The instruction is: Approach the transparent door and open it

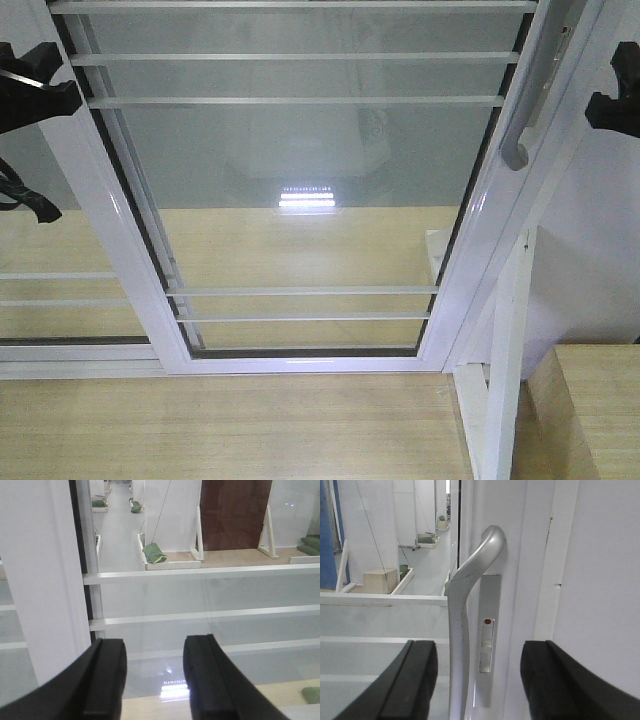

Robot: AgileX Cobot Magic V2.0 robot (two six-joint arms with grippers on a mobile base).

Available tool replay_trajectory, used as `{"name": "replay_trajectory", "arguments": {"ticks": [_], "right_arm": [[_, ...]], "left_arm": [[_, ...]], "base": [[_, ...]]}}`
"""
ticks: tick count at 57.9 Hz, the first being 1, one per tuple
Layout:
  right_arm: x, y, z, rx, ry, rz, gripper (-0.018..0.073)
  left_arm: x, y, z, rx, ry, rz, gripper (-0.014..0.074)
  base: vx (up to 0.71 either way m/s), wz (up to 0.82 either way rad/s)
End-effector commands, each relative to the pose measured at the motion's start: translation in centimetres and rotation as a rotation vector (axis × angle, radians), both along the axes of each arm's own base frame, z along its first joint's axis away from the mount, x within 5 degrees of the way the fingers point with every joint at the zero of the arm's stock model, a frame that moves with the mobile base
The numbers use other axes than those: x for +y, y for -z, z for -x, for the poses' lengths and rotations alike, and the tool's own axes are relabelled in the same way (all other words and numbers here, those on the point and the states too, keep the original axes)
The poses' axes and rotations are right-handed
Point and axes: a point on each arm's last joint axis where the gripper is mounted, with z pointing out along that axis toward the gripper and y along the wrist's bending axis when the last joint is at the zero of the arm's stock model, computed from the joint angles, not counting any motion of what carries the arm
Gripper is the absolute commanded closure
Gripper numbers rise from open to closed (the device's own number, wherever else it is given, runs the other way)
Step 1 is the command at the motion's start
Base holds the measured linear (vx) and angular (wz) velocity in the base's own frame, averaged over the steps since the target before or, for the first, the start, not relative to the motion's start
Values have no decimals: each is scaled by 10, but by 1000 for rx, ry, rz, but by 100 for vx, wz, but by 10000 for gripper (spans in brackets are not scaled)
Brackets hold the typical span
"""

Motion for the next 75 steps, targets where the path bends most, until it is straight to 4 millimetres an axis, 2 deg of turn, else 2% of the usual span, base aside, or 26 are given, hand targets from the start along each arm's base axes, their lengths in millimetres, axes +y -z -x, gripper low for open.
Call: {"name": "replay_trajectory", "arguments": {"ticks": [1, 18, 33, 47, 62, 67, 75], "right_arm": [[-1, -18, -10, -180, 11, 6, 102], [-1, 18, -60, -140, 8, -2, 102], [7, 33, -105, -138, -75, 26, 102], [7, 44, -140, -133, -73, 30, 102], [8, 54, -167, -131, -73, 29, 112], [8, 55, -169, -131, -73, 29, 155], [9, 55, -169, -128, -85, 26, 274]], "left_arm": [[0, -26, 2, -141, -1, 22, 178], [0, -26, 2, -140, -1, 22, 178], [0, -26, 2, -140, -1, 22, 178], [0, -26, 2, -138, -1, 22, 178], [0, -26, 2, -138, -1, 22, 178], [0, -26, 2, -137, -1, 22, 178], [0, -26, 2, -136, -1, 22, 178]], "base": [[0, 0], [0, 0], [0, 0], [0, 0], [0, 0], [0, 0], [0, 0]]}}
